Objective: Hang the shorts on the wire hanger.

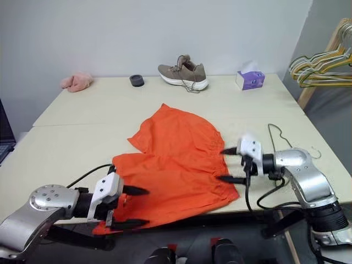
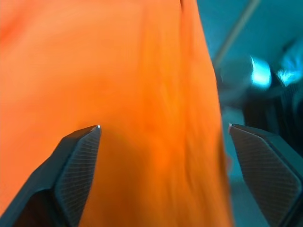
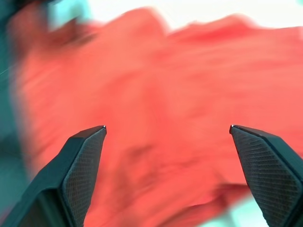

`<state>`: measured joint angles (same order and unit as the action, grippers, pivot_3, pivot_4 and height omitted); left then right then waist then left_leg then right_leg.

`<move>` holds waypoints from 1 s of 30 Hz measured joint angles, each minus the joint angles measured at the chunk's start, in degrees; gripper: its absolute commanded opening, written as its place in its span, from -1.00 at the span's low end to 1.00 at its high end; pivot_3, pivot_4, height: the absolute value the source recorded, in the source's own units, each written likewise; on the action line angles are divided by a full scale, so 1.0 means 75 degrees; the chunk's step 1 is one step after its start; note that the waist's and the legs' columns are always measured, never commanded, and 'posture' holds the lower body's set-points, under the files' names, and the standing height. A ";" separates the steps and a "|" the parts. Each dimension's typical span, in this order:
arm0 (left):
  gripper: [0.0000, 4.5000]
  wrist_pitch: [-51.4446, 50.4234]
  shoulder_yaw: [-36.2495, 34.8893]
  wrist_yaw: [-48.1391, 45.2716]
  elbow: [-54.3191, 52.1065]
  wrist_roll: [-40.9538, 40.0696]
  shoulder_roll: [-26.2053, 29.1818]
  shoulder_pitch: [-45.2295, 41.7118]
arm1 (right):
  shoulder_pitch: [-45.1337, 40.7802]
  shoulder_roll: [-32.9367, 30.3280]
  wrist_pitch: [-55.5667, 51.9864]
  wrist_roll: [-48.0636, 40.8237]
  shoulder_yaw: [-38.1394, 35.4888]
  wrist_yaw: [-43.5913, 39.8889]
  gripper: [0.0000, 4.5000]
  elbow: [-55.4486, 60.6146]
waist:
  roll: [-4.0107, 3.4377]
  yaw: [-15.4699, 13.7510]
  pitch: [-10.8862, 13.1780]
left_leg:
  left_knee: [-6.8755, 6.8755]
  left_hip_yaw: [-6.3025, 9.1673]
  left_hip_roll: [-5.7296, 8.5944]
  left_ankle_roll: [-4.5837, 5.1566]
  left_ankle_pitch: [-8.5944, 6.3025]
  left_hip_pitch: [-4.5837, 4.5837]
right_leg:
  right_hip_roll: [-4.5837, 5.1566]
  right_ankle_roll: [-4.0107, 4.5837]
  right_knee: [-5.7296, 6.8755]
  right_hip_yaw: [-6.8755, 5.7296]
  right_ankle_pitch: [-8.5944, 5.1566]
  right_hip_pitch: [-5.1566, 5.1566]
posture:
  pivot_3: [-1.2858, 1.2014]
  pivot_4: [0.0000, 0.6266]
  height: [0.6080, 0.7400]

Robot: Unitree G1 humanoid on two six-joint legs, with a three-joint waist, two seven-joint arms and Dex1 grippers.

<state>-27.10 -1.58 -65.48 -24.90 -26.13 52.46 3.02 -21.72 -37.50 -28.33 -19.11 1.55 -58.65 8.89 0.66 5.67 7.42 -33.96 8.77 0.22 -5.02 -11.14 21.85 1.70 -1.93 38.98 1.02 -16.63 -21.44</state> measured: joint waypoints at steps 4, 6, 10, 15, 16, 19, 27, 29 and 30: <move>0.99 -0.0034 -0.0007 0.0558 0.0026 -0.0116 -0.0717 -0.0788 | 0.0176 0.0890 -0.0863 0.0394 -0.1247 0.2732 1.00 -0.0353 | 0.0002 -0.0091 -0.0002 | -0.0001 -0.0001 0.0004 -0.0001 0.0001 0.0004 | 0.0000 -0.0010 0.0000 0.0003 0.0007 -0.0002 | -0.08 -0.80 1.00; 0.99 -0.0027 -0.0012 0.0828 0.0096 -0.0107 -0.0962 -0.1083 | 0.0313 0.1093 -0.1010 0.0926 -0.1459 0.3948 1.00 -0.0460 | 0.0000 -0.0095 -0.0002 | 0.0000 -0.0006 0.0004 -0.0001 0.0000 0.0004 | 0.0000 -0.0011 0.0000 0.0009 0.0007 -0.0005 | -0.08 -0.80 1.00; 0.99 0.0133 0.0212 0.1190 0.0444 0.0114 -0.1452 -0.1834 | 0.0350 0.1202 -0.1359 0.1627 -0.1781 0.5480 1.00 -0.1097 | 0.0000 -0.0069 -0.0003 | -0.0002 -0.0021 0.0005 0.0000 0.0001 0.0004 | -0.0001 -0.0049 -0.0001 0.0024 0.0029 -0.0006 | -0.10 -0.80 1.00; 0.99 0.0084 0.0355 0.0861 0.0452 -0.0309 -0.1645 -0.2413 | 0.0551 0.1297 -0.1626 0.1853 -0.2277 0.6485 1.00 -0.1233 | -0.0001 0.0045 -0.0003 | -0.0001 -0.0048 0.0004 0.0001 0.0000 0.0002 | -0.0002 -0.0053 -0.0002 0.0050 0.0031 -0.0012 | -0.11 -0.80 1.00; 0.99 0.0121 0.0373 0.0774 0.0554 -0.0333 -0.1650 -0.2584 | 0.0549 0.1352 -0.1745 0.1844 -0.2409 0.6623 1.00 -0.1265 | -0.0002 0.0120 -0.0004 | -0.0001 -0.0055 0.0004 0.0001 0.0001 -0.0003 | -0.0004 -0.0058 -0.0001 0.0057 0.0034 -0.0011 | -0.11 -0.81 1.00; 0.99 0.0217 0.0414 0.0661 0.0876 -0.0257 -0.1646 -0.2814 | 0.0526 0.1372 -0.1946 0.1838 -0.2516 0.6830 1.00 -0.1533 | -0.0003 0.0234 -0.0004 | -0.0001 -0.0087 0.0001 0.0003 0.0001 -0.0015 | -0.0012 -0.0073 -0.0001 0.0091 0.0043 -0.0011 | -0.11 -0.81 1.00; 0.99 0.0525 0.0479 0.0600 0.1474 -0.0004 -0.1641 -0.3325 | -0.0192 0.1270 -0.2315 0.1710 -0.2497 0.6655 1.00 -0.2629 | 0.0003 0.0572 -0.0007 | -0.0024 -0.0179 0.0004 0.0006 0.0002 -0.0032 | -0.0013 -0.0124 -0.0008 0.0186 0.0073 -0.0014 | -0.10 -0.82 1.00; 1.00 0.0632 0.0482 0.0591 0.1564 0.0105 -0.1623 -0.3374 | -0.0515 0.1122 -0.2438 0.1621 -0.2507 0.6508 0.83 -0.3118 | 0.0012 0.0586 -0.0014 | -0.0024 -0.0178 0.0003 0.0007 0.0002 -0.0036 | -0.0014 -0.0124 -0.0008 0.0186 0.0074 -0.0010 | -0.10 -0.82 1.00; 1.00 0.0694 0.0482 0.0572 0.1623 0.0142 -0.1618 -0.3381 | -0.0636 0.1046 -0.2474 0.1589 -0.2477 0.6375 0.73 -0.3340 | 0.0017 0.0588 -0.0016 | -0.0024 -0.0177 0.0002 0.0008 0.0002 -0.0039 | -0.0016 -0.0124 -0.0008 0.0185 0.0074 -0.0007 | -0.10 -0.82 1.00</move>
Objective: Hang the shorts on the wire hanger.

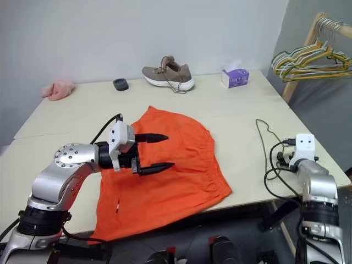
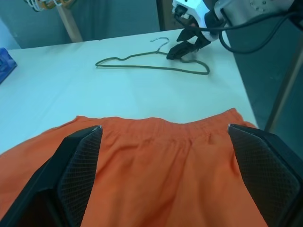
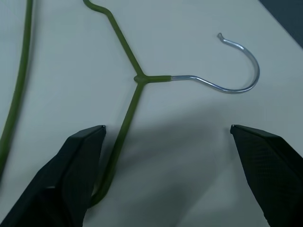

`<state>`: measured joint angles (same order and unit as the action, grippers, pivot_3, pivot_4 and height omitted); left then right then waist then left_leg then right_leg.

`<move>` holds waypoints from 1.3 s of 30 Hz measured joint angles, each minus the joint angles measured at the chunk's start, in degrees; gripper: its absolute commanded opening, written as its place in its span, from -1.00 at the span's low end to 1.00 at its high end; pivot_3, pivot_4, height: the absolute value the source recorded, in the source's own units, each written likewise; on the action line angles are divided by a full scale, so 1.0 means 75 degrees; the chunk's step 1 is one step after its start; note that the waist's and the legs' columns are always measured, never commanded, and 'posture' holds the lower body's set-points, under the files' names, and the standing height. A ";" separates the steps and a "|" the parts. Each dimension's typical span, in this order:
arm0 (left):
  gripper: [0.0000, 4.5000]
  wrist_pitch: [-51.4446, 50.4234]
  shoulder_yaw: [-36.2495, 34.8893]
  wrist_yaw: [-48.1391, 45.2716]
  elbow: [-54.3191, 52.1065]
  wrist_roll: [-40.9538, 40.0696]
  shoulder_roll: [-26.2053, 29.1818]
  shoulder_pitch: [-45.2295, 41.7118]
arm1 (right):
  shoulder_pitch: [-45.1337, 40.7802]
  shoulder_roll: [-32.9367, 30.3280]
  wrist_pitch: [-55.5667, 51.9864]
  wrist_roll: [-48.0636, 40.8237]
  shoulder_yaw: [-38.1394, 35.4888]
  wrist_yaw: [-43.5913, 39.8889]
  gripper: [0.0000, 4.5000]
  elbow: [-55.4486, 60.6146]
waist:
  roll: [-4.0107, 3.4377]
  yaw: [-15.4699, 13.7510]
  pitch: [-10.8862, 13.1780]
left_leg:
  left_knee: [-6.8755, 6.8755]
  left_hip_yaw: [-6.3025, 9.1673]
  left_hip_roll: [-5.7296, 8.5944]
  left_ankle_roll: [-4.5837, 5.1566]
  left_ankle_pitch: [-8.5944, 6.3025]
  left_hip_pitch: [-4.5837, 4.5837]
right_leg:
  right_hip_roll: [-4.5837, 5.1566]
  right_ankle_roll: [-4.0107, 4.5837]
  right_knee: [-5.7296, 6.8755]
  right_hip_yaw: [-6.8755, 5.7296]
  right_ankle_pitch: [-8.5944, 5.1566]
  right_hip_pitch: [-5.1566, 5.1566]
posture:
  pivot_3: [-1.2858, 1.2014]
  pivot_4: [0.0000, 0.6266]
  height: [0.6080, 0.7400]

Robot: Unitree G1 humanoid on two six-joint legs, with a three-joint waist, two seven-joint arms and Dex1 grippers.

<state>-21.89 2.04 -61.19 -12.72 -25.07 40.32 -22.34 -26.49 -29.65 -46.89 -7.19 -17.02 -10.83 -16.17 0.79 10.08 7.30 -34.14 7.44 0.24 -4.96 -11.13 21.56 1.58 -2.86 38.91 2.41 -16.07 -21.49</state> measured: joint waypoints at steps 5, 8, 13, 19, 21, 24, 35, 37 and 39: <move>1.00 0.0150 -0.0005 -0.0076 0.0237 0.0146 0.0052 -0.0140 | -0.0537 -0.0386 -0.0189 -0.0094 0.0405 -0.0747 -0.05 -0.0986 | 0.0061 0.0005 -0.0038 | -0.0002 0.0001 -0.0003 0.0001 -0.0001 -0.0011 | -0.0003 0.0012 -0.0003 0.0000 -0.0007 0.0012 | -0.10 -0.82 1.00; 1.00 0.0156 -0.0008 -0.0080 0.0282 0.0176 0.0055 -0.0169 | -0.0822 -0.0390 -0.0148 -0.0094 0.0524 -0.0853 -0.52 -0.1585 | 0.0141 0.0004 -0.0089 | -0.0003 0.0003 -0.0004 0.0001 -0.0001 -0.0017 | -0.0003 0.0035 -0.0007 0.0000 -0.0020 0.0021 | -0.09 -0.81 1.00; 1.00 0.0172 -0.0034 -0.0021 0.0316 0.0224 0.0073 -0.0170 | -0.1121 -0.0390 0.0264 -0.0001 0.0555 -0.0579 -1.00 -0.2447 | 0.0218 -0.0090 -0.0137 | -0.0022 0.0017 0.0001 0.0003 0.0000 -0.0019 | -0.0006 0.0038 -0.0034 0.0001 -0.0022 0.0051 | -0.09 -0.81 1.00; 1.00 0.0303 -0.0394 0.0453 0.0822 0.0397 0.0074 -0.0174 | -0.1303 -0.0410 0.1112 0.0168 0.0952 -0.0914 -1.00 -0.2659 | 0.0179 -0.0050 -0.0113 | -0.0027 0.0012 0.0004 0.0009 0.0004 -0.0009 | -0.0009 0.0031 -0.0027 0.0016 -0.0015 0.0035 | -0.09 -0.83 1.00; 1.00 0.0353 -0.0525 0.0651 0.1150 0.0518 0.0073 -0.0210 | -0.1229 -0.0431 0.1652 0.0211 0.1244 -0.1403 -1.00 -0.2287 | 0.0131 0.0002 -0.0085 | -0.0025 0.0003 0.0004 0.0009 0.0004 0.0007 | -0.0012 0.0021 -0.0009 0.0028 -0.0010 0.0006 | -0.10 -0.84 1.00; 1.00 0.0425 -0.0650 0.0928 0.1851 0.0675 0.0074 -0.0474 | -0.0987 -0.0712 0.3123 0.0532 0.2029 -0.2266 -1.00 -0.1175 | 0.0078 0.0088 -0.0062 | -0.0008 0.0011 -0.0002 0.0009 0.0004 0.0052 | -0.0024 -0.0014 -0.0002 0.0024 0.0010 -0.0052 | -0.10 -0.85 1.00; 1.00 0.0087 -0.0826 0.0497 0.3163 0.0705 0.0268 -0.1315 | -0.0978 -0.0926 0.8172 0.1803 0.3897 -0.3746 -1.00 0.0953 | 0.0076 0.0171 -0.0060 | 0.0009 0.0007 -0.0005 0.0007 0.0004 0.0065 | -0.0025 -0.0008 -0.0006 0.0026 0.0006 -0.0072 | -0.10 -0.86 1.00; 1.00 -0.0235 -0.0691 0.0159 0.3066 0.0612 0.0305 -0.1329 | -0.1180 -0.0782 0.8698 0.1930 0.4100 -0.3869 -1.00 0.1112 | 0.0076 0.0165 -0.0060 | 0.0008 0.0009 -0.0005 0.0007 0.0004 0.0064 | -0.0025 -0.0008 -0.0003 0.0026 0.0006 -0.0071 | -0.10 -0.86 1.00; 1.00 -0.0738 -0.0472 -0.0267 0.2881 0.0443 0.0390 -0.1281 | -0.1408 -0.0713 0.9123 0.2015 0.4242 -0.3981 -1.00 0.1190 | 0.0078 0.0162 -0.0061 | 0.0007 0.0012 -0.0005 0.0007 0.0005 0.0064 | -0.0025 -0.0007 -0.0001 0.0023 0.0007 -0.0070 | -0.10 -0.86 1.00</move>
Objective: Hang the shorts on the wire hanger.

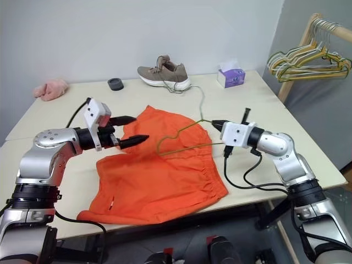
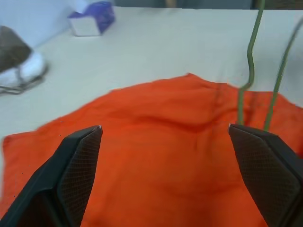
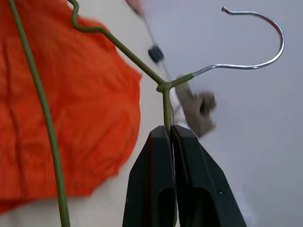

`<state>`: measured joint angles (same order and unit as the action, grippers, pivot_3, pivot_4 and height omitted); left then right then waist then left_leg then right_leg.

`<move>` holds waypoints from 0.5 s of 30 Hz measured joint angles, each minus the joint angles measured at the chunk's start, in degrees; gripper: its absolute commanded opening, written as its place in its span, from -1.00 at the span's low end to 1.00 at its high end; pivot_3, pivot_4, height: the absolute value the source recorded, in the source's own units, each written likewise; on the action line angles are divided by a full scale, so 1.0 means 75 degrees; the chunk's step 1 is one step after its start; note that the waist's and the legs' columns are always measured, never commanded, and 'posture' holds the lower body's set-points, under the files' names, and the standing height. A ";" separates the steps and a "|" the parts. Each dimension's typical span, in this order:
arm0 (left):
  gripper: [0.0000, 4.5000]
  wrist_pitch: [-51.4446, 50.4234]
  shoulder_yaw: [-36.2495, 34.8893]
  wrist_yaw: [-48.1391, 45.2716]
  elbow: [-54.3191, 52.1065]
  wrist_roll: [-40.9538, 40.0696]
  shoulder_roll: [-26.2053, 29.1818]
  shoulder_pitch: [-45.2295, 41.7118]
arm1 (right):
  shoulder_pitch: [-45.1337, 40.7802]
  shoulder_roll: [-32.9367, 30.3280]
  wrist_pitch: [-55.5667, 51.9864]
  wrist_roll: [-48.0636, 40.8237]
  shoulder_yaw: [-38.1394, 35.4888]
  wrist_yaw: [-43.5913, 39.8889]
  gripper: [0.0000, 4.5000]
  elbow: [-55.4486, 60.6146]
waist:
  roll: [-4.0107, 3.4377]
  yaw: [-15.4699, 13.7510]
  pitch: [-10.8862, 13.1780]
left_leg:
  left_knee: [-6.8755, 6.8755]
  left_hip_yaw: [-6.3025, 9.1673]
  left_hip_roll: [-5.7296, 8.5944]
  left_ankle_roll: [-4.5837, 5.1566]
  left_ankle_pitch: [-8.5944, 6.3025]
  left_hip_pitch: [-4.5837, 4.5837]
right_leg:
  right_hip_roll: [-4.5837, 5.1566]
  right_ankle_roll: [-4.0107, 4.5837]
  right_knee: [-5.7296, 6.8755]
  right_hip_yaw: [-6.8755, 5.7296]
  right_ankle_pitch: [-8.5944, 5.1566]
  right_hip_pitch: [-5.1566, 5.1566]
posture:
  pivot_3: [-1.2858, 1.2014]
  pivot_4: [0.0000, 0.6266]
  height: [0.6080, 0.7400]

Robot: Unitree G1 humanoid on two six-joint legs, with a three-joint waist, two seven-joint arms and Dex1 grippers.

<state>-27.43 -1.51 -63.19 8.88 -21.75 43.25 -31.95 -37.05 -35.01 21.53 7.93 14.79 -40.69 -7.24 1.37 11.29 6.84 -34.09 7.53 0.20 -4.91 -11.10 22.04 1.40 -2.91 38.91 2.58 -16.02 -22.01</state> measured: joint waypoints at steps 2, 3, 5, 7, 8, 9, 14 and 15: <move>1.00 -0.0320 0.0163 -0.0305 -0.0162 -0.0105 0.0079 0.0057 | -0.0121 0.0051 0.0304 0.0014 0.0069 -0.0088 -1.00 0.0070 | 0.0000 -0.0011 0.0000 | 0.0000 0.0005 0.0000 0.0000 0.0000 -0.0001 | 0.0000 0.0001 0.0002 -0.0003 0.0000 0.0000 | -0.10 -0.86 1.00; 1.00 -0.0402 0.0198 -0.0396 -0.0231 -0.0116 0.0081 0.0084 | -0.0158 0.0075 0.0407 0.0019 0.0093 -0.0113 -1.00 0.0077 | 0.0000 -0.0018 0.0000 | 0.0000 0.0007 0.0000 0.0000 0.0000 0.0000 | 0.0000 0.0001 0.0002 -0.0005 0.0000 0.0000 | -0.10 -0.86 1.00; 1.00 -0.0492 0.0312 -0.0536 -0.0279 -0.0114 0.0083 0.0116 | -0.0204 0.0118 0.0578 0.0064 0.0138 -0.0187 -1.00 0.0077 | 0.0000 -0.0021 0.0000 | 0.0000 0.0007 0.0000 0.0000 0.0000 0.0000 | 0.0000 0.0002 0.0002 -0.0004 0.0000 0.0001 | -0.11 -0.86 1.00; 1.00 -0.0745 0.0350 -0.0697 -0.0407 -0.0223 0.0082 0.0176 | -0.0211 0.0162 0.0701 0.0089 0.0157 -0.0237 -1.00 0.0075 | 0.0000 -0.0015 0.0000 | 0.0000 0.0006 0.0000 0.0000 0.0000 0.0000 | 0.0000 0.0002 0.0002 -0.0003 0.0000 0.0001 | -0.11 -0.86 1.00; 1.00 -0.0887 0.0352 -0.0770 -0.0496 -0.0325 0.0083 0.0204 | -0.0219 0.0183 0.0740 0.0115 0.0161 -0.0242 -1.00 0.0071 | 0.0000 -0.0011 0.0000 | 0.0000 0.0006 0.0000 0.0000 0.0000 -0.0001 | 0.0000 0.0002 0.0003 -0.0003 0.0000 0.0001 | -0.11 -0.85 1.00; 1.00 -0.1041 0.0357 -0.0869 -0.0624 -0.0453 0.0082 0.0238 | -0.0237 0.0201 0.0765 0.0154 0.0169 -0.0249 -1.00 0.0066 | 0.0000 -0.0011 0.0000 | 0.0000 0.0006 0.0000 0.0000 0.0000 -0.0001 | 0.0000 0.0002 0.0003 -0.0002 0.0000 0.0000 | -0.11 -0.85 1.00; 1.00 -0.1485 0.0207 -0.0960 -0.0894 -0.0872 0.0081 0.0266 | -0.0276 0.0215 0.1044 0.0442 0.0213 -0.0248 -1.00 -0.0126 | 0.0000 0.0001 0.0000 | 0.0000 0.0005 -0.0002 0.0000 0.0000 -0.0009 | -0.0002 0.0005 0.0010 -0.0001 0.0002 0.0001 | -0.12 -0.84 1.00; 1.00 -0.1472 0.0148 -0.0920 -0.0873 -0.0867 0.0081 0.0265 | -0.0276 0.0212 0.1085 0.0528 0.0219 -0.0236 -1.00 -0.0208 | 0.0000 0.0003 0.0000 | 0.0000 0.0005 -0.0002 0.0001 0.0001 -0.0010 | -0.0002 0.0007 0.0010 -0.0001 0.0003 0.0001 | -0.12 -0.84 1.00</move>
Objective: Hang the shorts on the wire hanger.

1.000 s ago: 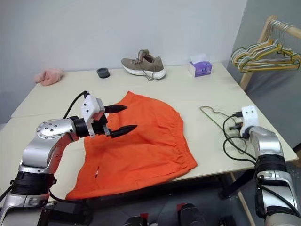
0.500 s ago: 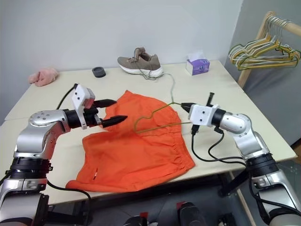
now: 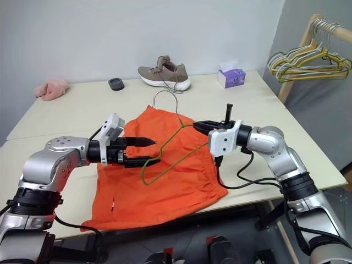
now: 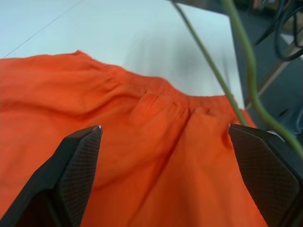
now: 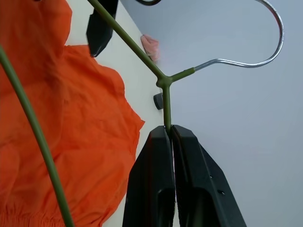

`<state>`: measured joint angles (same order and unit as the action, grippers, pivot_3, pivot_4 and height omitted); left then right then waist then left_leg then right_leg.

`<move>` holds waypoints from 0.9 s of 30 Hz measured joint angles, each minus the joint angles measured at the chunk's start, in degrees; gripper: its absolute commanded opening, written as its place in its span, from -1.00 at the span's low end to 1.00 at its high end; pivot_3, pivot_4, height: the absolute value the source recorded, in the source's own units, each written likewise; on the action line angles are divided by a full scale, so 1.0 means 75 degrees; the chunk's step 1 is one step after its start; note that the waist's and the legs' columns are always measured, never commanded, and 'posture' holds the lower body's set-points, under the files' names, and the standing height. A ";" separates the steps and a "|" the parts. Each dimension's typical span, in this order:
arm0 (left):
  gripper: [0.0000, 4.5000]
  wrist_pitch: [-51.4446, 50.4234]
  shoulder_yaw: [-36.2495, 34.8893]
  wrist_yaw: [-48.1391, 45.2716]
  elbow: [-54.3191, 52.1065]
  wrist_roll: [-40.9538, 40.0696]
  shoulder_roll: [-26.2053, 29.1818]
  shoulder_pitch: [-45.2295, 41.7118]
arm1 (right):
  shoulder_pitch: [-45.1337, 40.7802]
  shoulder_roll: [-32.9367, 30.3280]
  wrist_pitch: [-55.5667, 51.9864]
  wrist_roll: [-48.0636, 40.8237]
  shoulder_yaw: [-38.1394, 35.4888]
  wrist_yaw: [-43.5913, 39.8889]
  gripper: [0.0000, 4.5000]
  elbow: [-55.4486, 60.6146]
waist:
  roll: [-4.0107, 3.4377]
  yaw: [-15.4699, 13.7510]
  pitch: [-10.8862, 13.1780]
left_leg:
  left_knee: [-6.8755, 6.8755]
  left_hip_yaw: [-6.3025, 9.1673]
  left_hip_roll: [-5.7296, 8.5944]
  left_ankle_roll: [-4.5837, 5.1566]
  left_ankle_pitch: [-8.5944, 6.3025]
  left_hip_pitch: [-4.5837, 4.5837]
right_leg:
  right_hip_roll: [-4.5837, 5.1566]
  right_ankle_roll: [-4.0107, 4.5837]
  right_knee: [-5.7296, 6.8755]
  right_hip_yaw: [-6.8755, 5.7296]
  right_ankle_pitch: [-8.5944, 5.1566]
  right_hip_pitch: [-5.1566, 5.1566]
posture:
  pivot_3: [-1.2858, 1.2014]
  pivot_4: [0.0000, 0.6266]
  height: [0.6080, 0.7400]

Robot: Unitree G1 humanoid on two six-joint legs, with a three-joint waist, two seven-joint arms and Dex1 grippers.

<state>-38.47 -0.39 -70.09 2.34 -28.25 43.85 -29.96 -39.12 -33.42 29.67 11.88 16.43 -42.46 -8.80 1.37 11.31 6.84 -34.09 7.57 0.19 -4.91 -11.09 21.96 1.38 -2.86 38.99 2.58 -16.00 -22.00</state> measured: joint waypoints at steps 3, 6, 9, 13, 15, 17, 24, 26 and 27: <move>1.00 0.0254 -0.0200 0.0561 0.0388 0.0161 -0.0097 -0.0048 | -0.0005 -0.0062 0.0210 0.0303 0.0015 0.0068 -1.00 -0.0291 | 0.0000 -0.0006 0.0000 | -0.0001 0.0001 0.0001 0.0001 0.0000 -0.0008 | 0.0000 0.0001 0.0002 0.0000 0.0001 0.0006 | -0.12 -0.84 1.00; 1.00 0.0552 -0.0583 0.1270 0.0961 0.0387 -0.0185 -0.0096 | -0.0045 -0.0157 0.0467 0.0698 0.0049 0.0268 -1.00 -0.0649 | 0.0000 0.0005 0.0000 | -0.0004 0.0000 0.0001 0.0001 0.0001 -0.0008 | 0.0000 0.0004 0.0002 0.0002 0.0003 0.0006 | -0.11 -0.84 1.00; 1.00 0.0278 -0.0764 0.0974 0.0502 -0.0012 -0.0058 0.0273 | -0.0106 -0.0173 0.0586 0.0932 0.0065 0.0444 -1.00 -0.0940 | 0.0000 0.0017 0.0000 | -0.0002 -0.0008 0.0000 0.0000 0.0000 -0.0003 | 0.0001 0.0004 -0.0003 0.0013 0.0002 0.0002 | -0.11 -0.84 1.00; 1.00 -0.0326 -0.0739 0.0389 -0.0297 -0.0602 0.0138 0.0905 | -0.0234 -0.0167 0.0761 0.1083 0.0067 0.0667 -1.00 -0.1129 | 0.0000 0.0006 0.0000 | 0.0000 -0.0005 0.0000 0.0000 0.0000 -0.0004 | 0.0001 0.0010 0.0000 0.0010 -0.0001 0.0002 | -0.10 -0.84 1.00; 1.00 -0.0467 -0.0647 0.0263 -0.0519 -0.0662 0.0230 0.1017 | -0.0370 -0.0155 0.0871 0.1174 0.0067 0.0745 -1.00 -0.1139 | 0.0000 -0.0004 0.0000 | -0.0001 -0.0002 0.0000 0.0001 0.0000 -0.0006 | 0.0000 0.0010 0.0003 0.0006 -0.0001 0.0003 | -0.10 -0.84 1.00; 1.00 -0.0483 -0.0519 0.0256 -0.0640 -0.0669 0.0233 0.1052 | -0.0391 -0.0141 0.0954 0.1206 0.0067 0.0808 -1.00 -0.1139 | 0.0000 -0.0008 0.0000 | -0.0003 -0.0001 0.0000 0.0001 0.0001 -0.0021 | 0.0000 0.0008 0.0004 0.0004 0.0001 0.0021 | -0.11 -0.84 1.00; 1.00 -0.0091 0.0028 0.0430 -0.0251 -0.0044 0.0116 0.1032 | -0.0390 -0.0001 0.0925 0.1153 0.0068 0.0803 -1.00 -0.0856 | 0.0000 -0.0008 0.0000 | -0.0006 0.0002 0.0000 0.0002 0.0001 -0.0026 | -0.0001 0.0009 0.0001 0.0002 0.0003 0.0030 | -0.11 -0.82 1.00; 1.00 0.0069 0.0224 0.0424 -0.0227 0.0122 0.0067 0.1032 | -0.0390 0.0034 0.0819 0.1087 0.0068 0.0775 -1.00 -0.0738 | 0.0000 -0.0009 0.0000 | -0.0005 0.0001 0.0000 0.0002 0.0001 -0.0025 | 0.0000 0.0009 -0.0001 0.0004 0.0003 0.0029 | -0.12 -0.82 1.00; 1.00 0.0180 0.0344 0.0424 -0.0220 0.0220 0.0031 0.1033 | -0.0390 0.0037 0.0765 0.1046 0.0068 0.0764 -1.00 -0.0683 | 0.0000 -0.0009 0.0000 | -0.0005 0.0000 0.0001 0.0002 0.0001 -0.0024 | 0.0000 0.0009 -0.0002 0.0005 0.0003 0.0029 | -0.12 -0.82 1.00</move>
<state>-37.13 2.19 -66.91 0.69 -26.60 44.08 -22.21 -42.05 -33.14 35.41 19.73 16.94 -36.73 -13.93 1.37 11.25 6.84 -34.13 7.57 0.19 -4.89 -11.08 21.78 1.38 -2.79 38.98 2.61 -15.98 -21.79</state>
